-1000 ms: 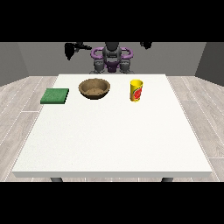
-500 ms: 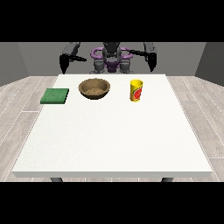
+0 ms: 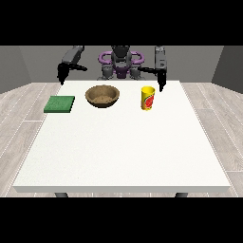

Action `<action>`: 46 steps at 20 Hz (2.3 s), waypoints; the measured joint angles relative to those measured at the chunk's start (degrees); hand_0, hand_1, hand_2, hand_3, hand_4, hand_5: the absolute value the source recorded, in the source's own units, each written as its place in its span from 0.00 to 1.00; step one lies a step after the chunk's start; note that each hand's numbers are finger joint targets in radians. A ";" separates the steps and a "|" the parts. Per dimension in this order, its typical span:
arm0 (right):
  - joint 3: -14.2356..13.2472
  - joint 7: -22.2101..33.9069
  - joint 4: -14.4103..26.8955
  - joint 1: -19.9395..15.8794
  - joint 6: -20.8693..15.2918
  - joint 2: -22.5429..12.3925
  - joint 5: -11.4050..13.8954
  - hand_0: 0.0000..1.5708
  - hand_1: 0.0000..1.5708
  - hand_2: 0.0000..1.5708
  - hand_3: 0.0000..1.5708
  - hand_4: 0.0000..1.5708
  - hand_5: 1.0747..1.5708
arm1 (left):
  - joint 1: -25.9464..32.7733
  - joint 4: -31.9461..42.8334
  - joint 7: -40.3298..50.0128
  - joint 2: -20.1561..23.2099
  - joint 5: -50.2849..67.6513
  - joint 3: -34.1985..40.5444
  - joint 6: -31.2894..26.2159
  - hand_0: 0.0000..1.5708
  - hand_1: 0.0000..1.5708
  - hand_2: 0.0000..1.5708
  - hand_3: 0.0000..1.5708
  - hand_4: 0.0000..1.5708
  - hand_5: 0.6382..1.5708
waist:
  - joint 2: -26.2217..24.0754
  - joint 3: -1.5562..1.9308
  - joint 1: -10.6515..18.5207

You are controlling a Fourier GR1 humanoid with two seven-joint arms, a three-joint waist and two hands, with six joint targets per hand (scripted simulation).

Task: Pick the cup and pour the ball into the bowl, then pick the bowl and place it on the pad

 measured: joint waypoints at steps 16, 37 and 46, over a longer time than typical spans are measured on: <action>-4.25 -5.87 7.89 -2.55 6.81 -5.53 -3.25 0.00 0.00 0.00 0.00 0.00 0.98 | -9.34 24.06 -17.16 -0.05 0.83 5.94 1.79 0.79 0.79 1.00 1.00 0.30 0.86 | 3.96 -0.01 -2.45; -9.47 -5.64 21.40 -2.96 12.34 -13.28 -5.36 0.00 0.00 0.00 0.00 0.00 0.98 | -15.31 28.79 -3.17 1.86 -23.16 -5.35 27.66 0.89 0.89 1.00 1.00 0.69 1.00 | -6.40 0.15 -1.75; -12.16 -8.82 31.66 -0.44 13.06 -16.17 -4.65 0.00 0.00 0.12 0.00 0.00 0.97 | -16.35 25.05 14.25 -3.02 -38.48 -16.98 29.21 0.87 0.87 1.00 1.00 0.73 0.99 | -13.24 0.10 5.32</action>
